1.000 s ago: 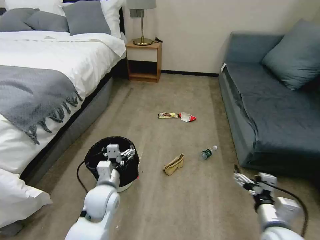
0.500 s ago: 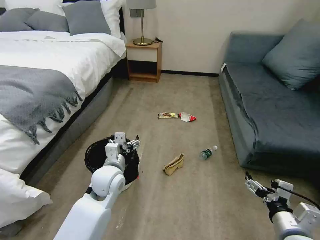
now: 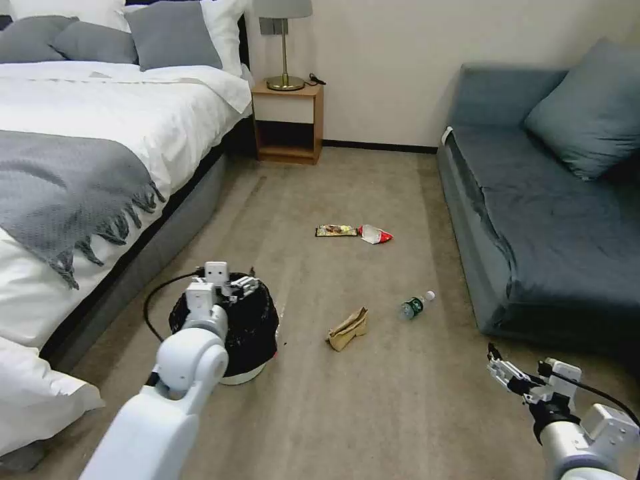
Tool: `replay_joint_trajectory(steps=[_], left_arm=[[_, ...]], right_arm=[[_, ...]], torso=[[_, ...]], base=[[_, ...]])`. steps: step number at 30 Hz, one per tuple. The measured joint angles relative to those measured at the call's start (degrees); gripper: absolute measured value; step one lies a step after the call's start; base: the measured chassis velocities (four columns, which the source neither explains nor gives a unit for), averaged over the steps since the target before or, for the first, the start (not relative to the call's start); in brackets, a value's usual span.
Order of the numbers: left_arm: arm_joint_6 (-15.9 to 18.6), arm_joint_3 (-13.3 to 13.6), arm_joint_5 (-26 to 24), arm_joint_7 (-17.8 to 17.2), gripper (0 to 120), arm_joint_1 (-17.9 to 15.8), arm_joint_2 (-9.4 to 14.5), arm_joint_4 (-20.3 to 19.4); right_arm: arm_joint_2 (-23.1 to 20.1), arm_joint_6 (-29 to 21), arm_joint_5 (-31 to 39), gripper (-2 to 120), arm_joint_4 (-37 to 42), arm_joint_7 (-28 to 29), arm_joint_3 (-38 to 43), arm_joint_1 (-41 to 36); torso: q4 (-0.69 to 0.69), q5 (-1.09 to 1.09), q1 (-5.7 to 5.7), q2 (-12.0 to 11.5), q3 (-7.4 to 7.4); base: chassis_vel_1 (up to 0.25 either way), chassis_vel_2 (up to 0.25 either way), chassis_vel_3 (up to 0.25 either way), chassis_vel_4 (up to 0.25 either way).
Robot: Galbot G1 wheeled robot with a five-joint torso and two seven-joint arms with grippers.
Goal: Pick up the trash bin, then pick up the garbage on the floor and place it into the trash bin.
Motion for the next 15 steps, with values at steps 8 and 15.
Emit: replay_joint_trajectory(steps=[8,15], left_arm=[[0.84,-3.40,-1.47,-0.01,100,2.14,2.33,-0.99],[1.62,-7.08,-4.32,-0.04,99,4.70,4.03,-1.21]], right_arm=[[-0.08,0.04,-0.26,100,-0.15,0.00,-0.87,0.45],[0.06,0.21,-0.91,100,-0.42,0.00,-2.02,0.56]], torso=[[0.00,0.00,0.00,0.00,0.00],[0.00,0.00,0.00,0.00,0.00]], base=[[0.000,0.000,0.000,0.000],[0.000,0.000,0.000,0.000]])
